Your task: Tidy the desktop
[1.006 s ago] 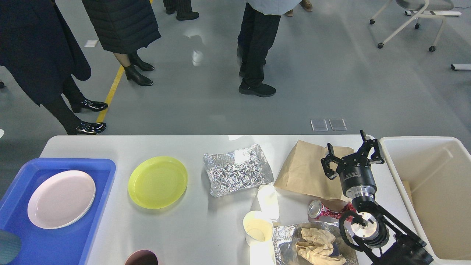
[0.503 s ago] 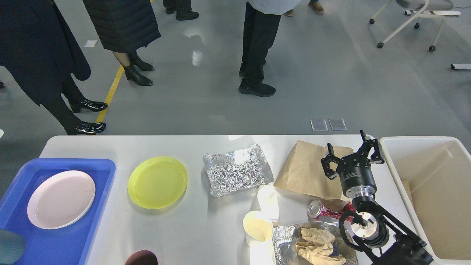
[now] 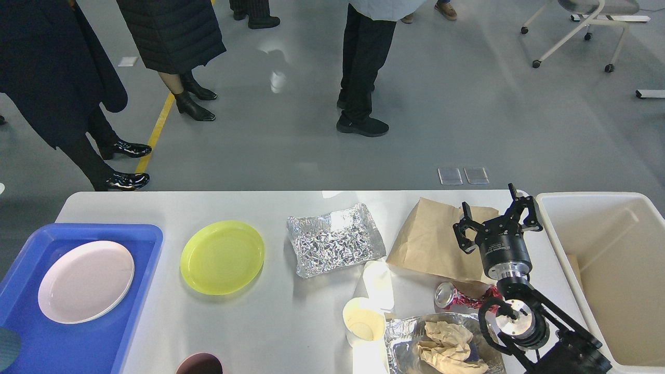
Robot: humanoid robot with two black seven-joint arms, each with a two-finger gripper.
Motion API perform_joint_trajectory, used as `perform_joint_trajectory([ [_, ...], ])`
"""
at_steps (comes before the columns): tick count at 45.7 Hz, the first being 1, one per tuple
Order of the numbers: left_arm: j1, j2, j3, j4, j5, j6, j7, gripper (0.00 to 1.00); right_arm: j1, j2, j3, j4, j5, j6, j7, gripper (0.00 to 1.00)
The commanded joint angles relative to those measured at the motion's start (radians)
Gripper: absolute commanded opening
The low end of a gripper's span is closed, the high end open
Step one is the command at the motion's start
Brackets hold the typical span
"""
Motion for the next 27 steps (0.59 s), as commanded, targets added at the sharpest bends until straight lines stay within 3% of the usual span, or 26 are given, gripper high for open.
perform_joint_trajectory([
  [1,0.004,-0.001,0.0,-0.006,0.001,0.046,0.005,0.71,0.0,0.0,0.0,0.0,0.0,0.0,0.0,1.0],
  [6,0.029,-0.001,0.0,-0.02,0.005,0.027,0.023,0.13,0.0,0.0,0.0,0.0,0.0,0.0,0.0,1.0],
  [7,0.035,0.0,-0.002,-0.021,0.005,0.017,0.029,0.04,0.0,0.0,0.0,0.0,0.0,0.0,0.0,1.0],
  [8,0.038,0.0,-0.005,-0.021,0.005,0.008,0.035,0.0,0.0,0.0,0.0,0.0,0.0,0.0,0.0,1.0],
  [10,0.038,0.0,-0.006,-0.021,0.002,0.007,0.039,0.03,0.0,0.0,-0.001,0.0,0.0,0.0,0.0,1.0],
  [12,0.036,0.0,-0.008,-0.021,0.001,0.004,0.037,0.12,0.0,0.0,0.0,0.0,0.0,0.0,0.0,1.0],
  [16,0.032,0.002,-0.008,-0.012,-0.002,0.019,0.039,0.6,0.0,0.0,0.0,0.0,0.0,0.0,0.0,1.0],
  [21,0.03,0.002,-0.008,-0.011,-0.011,0.022,0.035,0.7,0.0,0.0,0.0,0.0,0.0,0.0,0.0,1.0],
  [27,0.03,0.0,-0.009,-0.011,-0.024,0.025,0.037,0.73,0.0,0.0,0.0,0.0,0.0,0.0,0.0,1.0],
])
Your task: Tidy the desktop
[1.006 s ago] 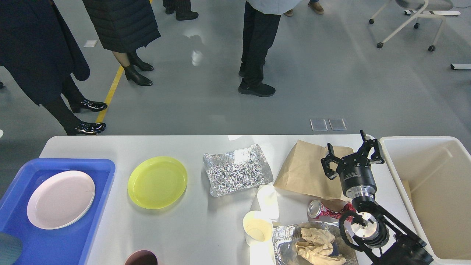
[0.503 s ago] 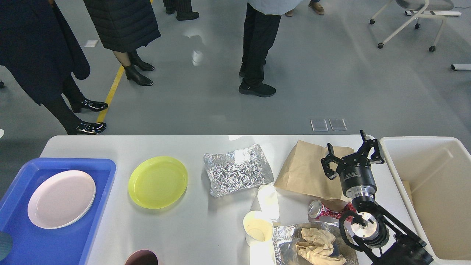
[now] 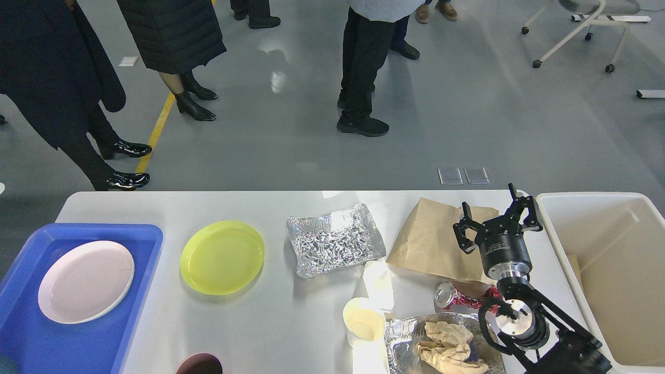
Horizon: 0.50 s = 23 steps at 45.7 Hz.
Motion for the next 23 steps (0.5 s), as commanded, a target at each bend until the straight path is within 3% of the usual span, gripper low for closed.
perform_joint_trajectory([
  [1,-0.001,-0.001,-0.001,0.001,-0.008,0.005,0.002,0.73,0.0,0.0,0.0,0.0,0.0,0.0,0.0,1.0],
  [10,-0.015,0.0,-0.002,0.002,-0.01,0.003,0.002,0.74,0.0,0.0,0.0,0.0,0.0,0.0,0.0,1.0],
  [23,-0.096,0.043,0.01,-0.004,-0.008,-0.017,-0.001,0.93,0.0,0.0,0.0,0.0,0.0,0.0,0.0,1.0],
])
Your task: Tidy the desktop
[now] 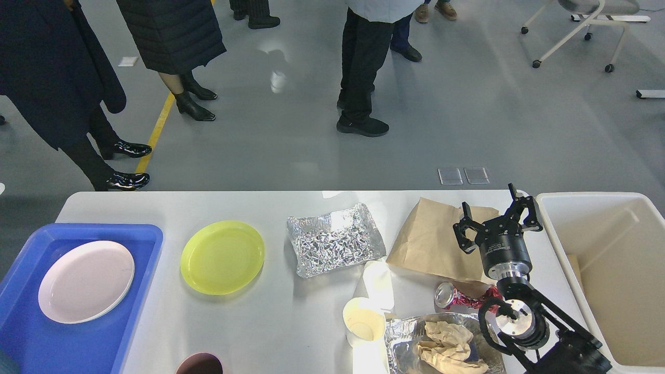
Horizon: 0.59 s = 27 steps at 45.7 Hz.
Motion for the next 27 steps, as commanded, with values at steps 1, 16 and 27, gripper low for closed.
perform_joint_trajectory([
  [1,-0.039,0.024,0.002,-0.009,0.001,-0.018,-0.003,0.93,0.0,0.0,0.0,0.0,0.0,0.0,0.0,1.0],
  [16,-0.369,0.052,0.246,-0.067,0.001,-0.163,0.002,0.95,0.0,0.0,0.0,0.0,0.0,0.0,0.0,1.0],
  [27,-0.757,-0.085,0.55,-0.222,-0.001,-0.173,0.002,0.95,0.0,0.0,0.0,0.0,0.0,0.0,0.0,1.0],
])
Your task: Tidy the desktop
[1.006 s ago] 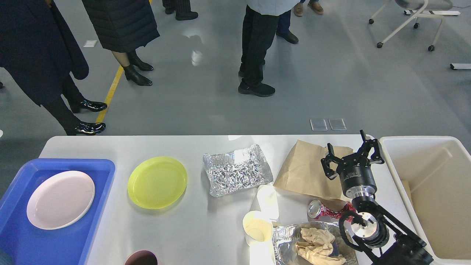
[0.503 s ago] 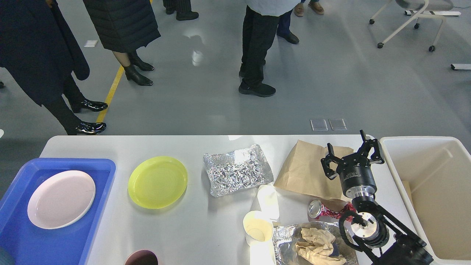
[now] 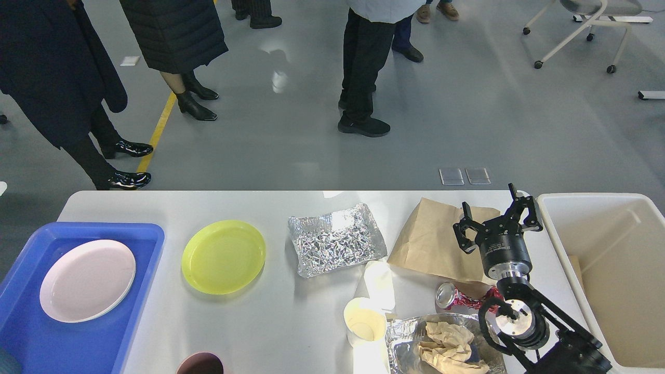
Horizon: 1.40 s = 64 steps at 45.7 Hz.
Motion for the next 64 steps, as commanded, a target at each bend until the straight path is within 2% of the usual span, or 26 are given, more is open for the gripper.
perform_joint_trajectory([
  [1,-0.193,-0.08,0.146,-0.103,-0.001,-0.002,-0.001,0.95,0.0,0.0,0.0,0.0,0.0,0.0,0.0,1.0],
  [10,-0.45,-0.235,0.295,-0.324,-0.026,0.002,0.015,0.94,0.0,0.0,0.0,0.0,0.0,0.0,0.0,1.0],
  [12,-0.519,-0.279,0.327,-0.378,-0.056,0.004,0.039,0.94,0.0,0.0,0.0,0.0,0.0,0.0,0.0,1.0],
  [20,-0.776,-0.451,0.419,-0.602,-0.248,0.041,0.2,0.94,0.0,0.0,0.0,0.0,0.0,0.0,0.0,1.0],
  [24,-0.882,-0.511,0.419,-0.712,-0.3,0.056,0.24,0.94,0.0,0.0,0.0,0.0,0.0,0.0,0.0,1.0],
  [37,-1.132,-0.709,0.395,-0.933,-0.425,0.048,0.24,0.94,0.0,0.0,0.0,0.0,0.0,0.0,0.0,1.0],
  [43,-1.198,-0.755,0.332,-0.991,-0.466,0.03,0.242,0.93,0.0,0.0,0.0,0.0,0.0,0.0,0.0,1.0],
  [50,-1.208,-0.757,0.275,-0.999,-0.507,-0.024,0.242,0.92,0.0,0.0,0.0,0.0,0.0,0.0,0.0,1.0],
  [64,-1.185,-0.758,0.275,-0.998,-0.509,-0.021,0.242,0.92,0.0,0.0,0.0,0.0,0.0,0.0,0.0,1.0],
])
